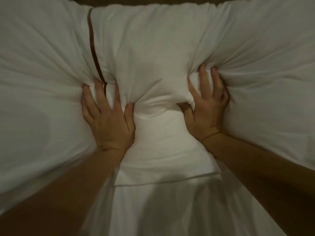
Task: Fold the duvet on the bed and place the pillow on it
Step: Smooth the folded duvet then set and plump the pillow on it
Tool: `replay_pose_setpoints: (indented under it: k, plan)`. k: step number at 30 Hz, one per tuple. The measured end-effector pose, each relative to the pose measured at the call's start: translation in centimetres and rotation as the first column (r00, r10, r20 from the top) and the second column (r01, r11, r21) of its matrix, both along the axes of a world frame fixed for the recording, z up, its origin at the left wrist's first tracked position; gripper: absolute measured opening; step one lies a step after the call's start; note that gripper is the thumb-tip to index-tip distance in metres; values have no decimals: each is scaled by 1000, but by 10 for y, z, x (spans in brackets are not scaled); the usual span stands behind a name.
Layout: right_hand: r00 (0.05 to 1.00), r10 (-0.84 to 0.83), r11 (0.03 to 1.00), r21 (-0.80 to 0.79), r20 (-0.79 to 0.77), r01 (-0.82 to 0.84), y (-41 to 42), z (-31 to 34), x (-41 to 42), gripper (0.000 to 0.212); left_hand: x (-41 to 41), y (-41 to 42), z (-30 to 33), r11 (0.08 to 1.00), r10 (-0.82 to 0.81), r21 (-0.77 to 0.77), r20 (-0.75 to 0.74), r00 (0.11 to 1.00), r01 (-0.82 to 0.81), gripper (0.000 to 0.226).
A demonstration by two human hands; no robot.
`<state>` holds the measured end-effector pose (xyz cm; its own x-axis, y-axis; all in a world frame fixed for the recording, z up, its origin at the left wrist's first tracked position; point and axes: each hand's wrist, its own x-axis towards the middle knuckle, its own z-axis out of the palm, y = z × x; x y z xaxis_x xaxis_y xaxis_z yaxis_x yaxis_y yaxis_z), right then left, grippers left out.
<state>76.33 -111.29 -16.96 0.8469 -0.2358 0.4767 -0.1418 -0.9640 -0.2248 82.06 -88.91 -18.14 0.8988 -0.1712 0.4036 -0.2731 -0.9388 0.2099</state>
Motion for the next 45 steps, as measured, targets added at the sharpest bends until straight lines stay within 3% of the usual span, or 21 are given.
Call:
replay_pose_setpoints:
  k: [5, 18, 22, 25, 27, 29, 32, 37, 41, 45]
  plan:
    - [999, -48, 998, -38, 19, 49, -4, -7, 18, 56, 19, -11, -5, 999, 8, 33, 80, 997, -10, 57]
    - [997, -54, 995, -77, 54, 58, -3, -12, 22, 52, 24, -12, -15, 999, 22, 33, 102, 995, -25, 55]
    - [998, -23, 998, 59, 64, 20, 9, 20, -23, 55, 27, -16, -9, 1000, -11, 20, 90, 996, 9, 48]
    - [999, -3, 996, 85, -34, 6, 43, 32, -81, 65, 24, -11, -6, 1000, -23, 17, 105, 994, 22, 47]
    - [996, -9, 1000, 29, -91, 12, 64, 18, -96, 71, 22, -7, -8, 999, -34, 16, 125, 992, 32, 47]
    - [993, -94, 988, -131, -78, 83, 64, -6, -82, 73, 23, -5, -5, 999, -47, -14, 183, 982, 50, 42]
    - [987, -158, 967, -196, 29, 161, 64, -35, -70, 75, 19, -6, -12, 996, -86, 28, 340, 936, 81, 38]
    - [981, -92, 995, -26, 168, 98, 60, -34, -67, 63, -26, 6, 18, 991, 108, -88, 53, 993, -103, 57]
    - [993, -92, 984, 149, -69, 101, 66, 20, -104, 46, -102, 40, 66, 995, 16, -94, -72, 997, -22, 52]
    - [975, -47, 962, 253, -215, 102, 80, 100, -176, 56, -174, 70, 130, 974, -101, -217, -162, 982, 65, 47]
